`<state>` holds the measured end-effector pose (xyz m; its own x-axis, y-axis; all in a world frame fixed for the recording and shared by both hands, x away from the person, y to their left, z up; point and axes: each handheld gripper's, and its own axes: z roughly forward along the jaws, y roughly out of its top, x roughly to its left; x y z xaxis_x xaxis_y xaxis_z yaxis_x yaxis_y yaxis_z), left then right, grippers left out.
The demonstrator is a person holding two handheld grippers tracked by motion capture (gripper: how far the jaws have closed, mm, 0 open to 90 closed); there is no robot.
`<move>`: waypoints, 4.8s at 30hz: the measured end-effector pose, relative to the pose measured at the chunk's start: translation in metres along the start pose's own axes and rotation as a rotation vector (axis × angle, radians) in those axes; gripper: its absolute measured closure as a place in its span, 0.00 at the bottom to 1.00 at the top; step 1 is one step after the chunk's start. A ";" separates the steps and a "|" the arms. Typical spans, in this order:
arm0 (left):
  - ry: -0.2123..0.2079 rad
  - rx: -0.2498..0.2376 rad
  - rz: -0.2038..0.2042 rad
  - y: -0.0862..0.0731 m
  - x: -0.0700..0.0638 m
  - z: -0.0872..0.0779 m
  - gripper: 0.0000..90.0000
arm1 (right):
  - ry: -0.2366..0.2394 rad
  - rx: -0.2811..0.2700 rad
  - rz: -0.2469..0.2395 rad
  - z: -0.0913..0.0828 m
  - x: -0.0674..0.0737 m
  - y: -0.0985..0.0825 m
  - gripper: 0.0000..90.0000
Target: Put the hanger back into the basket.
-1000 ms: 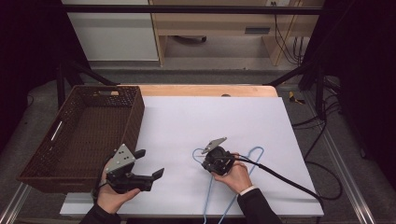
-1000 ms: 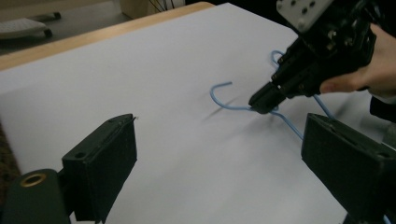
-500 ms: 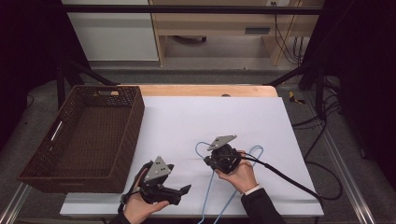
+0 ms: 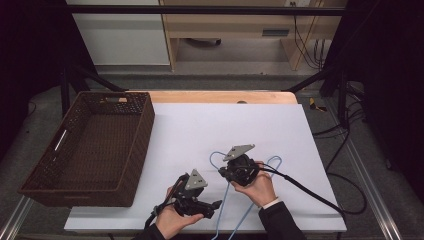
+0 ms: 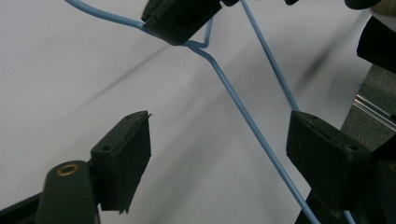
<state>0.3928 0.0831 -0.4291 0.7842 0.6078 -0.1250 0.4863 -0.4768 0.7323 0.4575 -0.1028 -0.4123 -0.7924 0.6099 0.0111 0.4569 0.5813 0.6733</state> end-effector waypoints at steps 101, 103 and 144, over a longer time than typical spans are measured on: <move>0.184 -0.293 -0.072 0.054 0.060 -0.142 0.97 | -0.247 -0.365 0.250 -0.114 -0.057 -0.102 0.12; 0.194 -0.287 -0.061 0.059 0.064 -0.148 0.97 | -0.261 -0.364 0.253 -0.114 -0.058 -0.103 0.10; 0.473 -0.261 -0.085 0.065 0.166 -0.256 0.97 | -0.286 -0.374 0.257 -0.111 -0.060 -0.108 0.08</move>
<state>0.4560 0.3160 -0.2308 0.4585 0.8851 0.0798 0.3810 -0.2769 0.8822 0.4101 -0.2622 -0.4036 -0.5079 0.8603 0.0434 0.4053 0.1942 0.8933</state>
